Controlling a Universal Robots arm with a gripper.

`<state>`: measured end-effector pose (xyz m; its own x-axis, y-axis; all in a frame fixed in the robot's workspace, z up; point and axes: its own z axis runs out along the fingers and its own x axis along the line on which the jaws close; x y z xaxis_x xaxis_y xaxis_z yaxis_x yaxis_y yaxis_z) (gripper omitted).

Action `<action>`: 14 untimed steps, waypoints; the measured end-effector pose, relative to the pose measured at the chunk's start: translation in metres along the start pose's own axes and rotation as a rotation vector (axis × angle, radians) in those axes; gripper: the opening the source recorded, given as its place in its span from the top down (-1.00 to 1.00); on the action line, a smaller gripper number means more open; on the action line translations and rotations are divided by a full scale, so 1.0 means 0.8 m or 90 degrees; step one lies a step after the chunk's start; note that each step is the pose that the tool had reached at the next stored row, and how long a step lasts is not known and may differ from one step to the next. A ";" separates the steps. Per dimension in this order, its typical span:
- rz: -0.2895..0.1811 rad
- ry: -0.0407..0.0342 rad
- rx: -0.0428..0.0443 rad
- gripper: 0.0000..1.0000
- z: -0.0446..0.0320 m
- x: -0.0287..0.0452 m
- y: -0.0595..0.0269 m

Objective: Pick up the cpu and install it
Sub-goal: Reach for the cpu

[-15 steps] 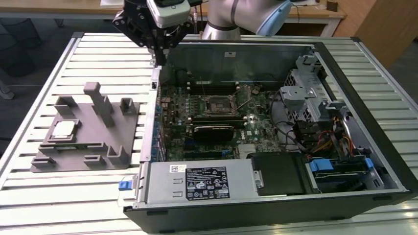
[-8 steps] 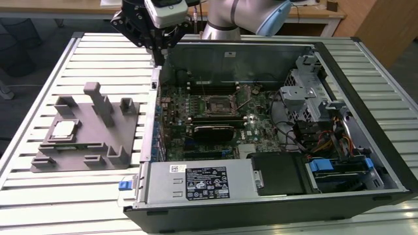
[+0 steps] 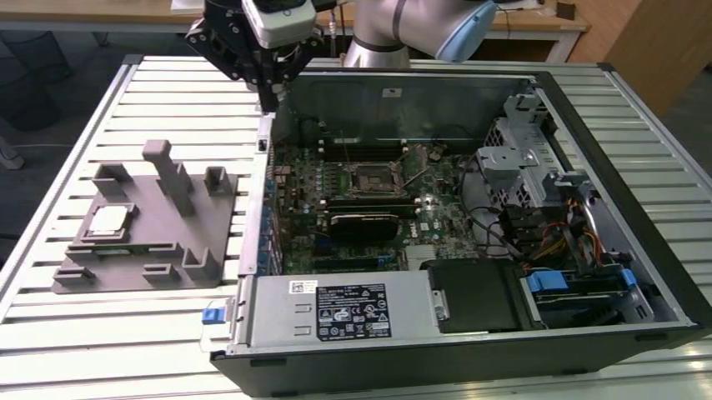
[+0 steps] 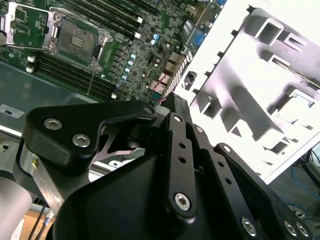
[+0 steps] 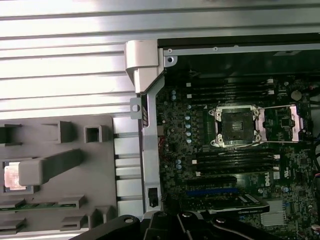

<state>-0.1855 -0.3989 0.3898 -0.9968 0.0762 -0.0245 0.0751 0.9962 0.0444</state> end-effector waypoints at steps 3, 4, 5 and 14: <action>0.000 0.0000 0.0000 0.79 0.0001 0.0015 0.000; 0.000 0.0000 0.0000 0.79 0.0001 0.0020 0.000; 0.000 0.0000 0.0000 0.79 0.0001 0.0025 0.000; 0.000 0.0000 0.0000 0.79 0.0004 0.0074 -0.001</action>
<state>-0.1914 -0.3990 0.3893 -0.9968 0.0762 -0.0245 0.0751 0.9962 0.0444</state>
